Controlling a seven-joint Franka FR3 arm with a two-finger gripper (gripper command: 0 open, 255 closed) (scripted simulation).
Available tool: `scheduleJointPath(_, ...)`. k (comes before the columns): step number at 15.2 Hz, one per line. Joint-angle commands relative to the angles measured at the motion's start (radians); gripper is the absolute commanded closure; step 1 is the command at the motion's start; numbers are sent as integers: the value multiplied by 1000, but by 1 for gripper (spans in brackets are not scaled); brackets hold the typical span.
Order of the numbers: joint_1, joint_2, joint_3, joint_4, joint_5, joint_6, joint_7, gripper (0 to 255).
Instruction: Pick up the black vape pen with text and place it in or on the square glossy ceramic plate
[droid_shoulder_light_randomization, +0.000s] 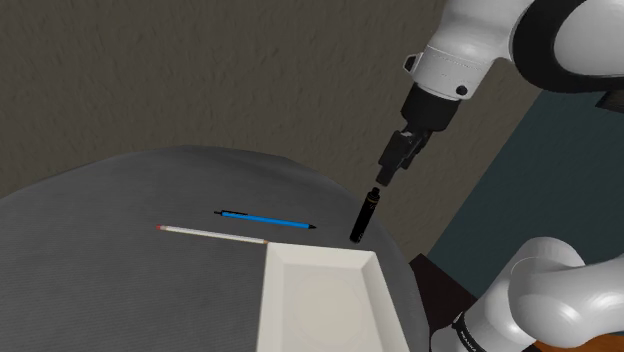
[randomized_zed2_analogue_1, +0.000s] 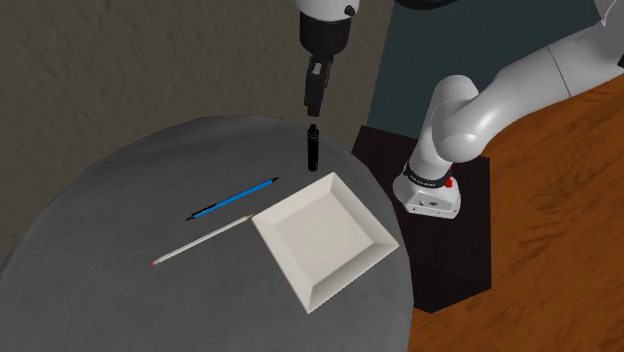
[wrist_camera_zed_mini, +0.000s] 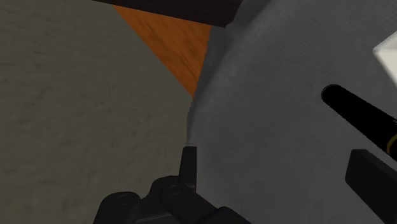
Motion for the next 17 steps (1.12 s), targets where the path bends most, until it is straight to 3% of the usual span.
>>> scheduleJointPath(1, 15, 12, 41, 28, 30, -2, 44, 0)
scheduleJointPath(6, 33, 55, 117, 101, 73, 0, 119, 0)
scheduleJointPath(13, 40, 42, 133, -9, 88, 97, 113, 0)
scheduleJointPath(17, 40, 42, 134, -9, 88, 97, 113, 0)
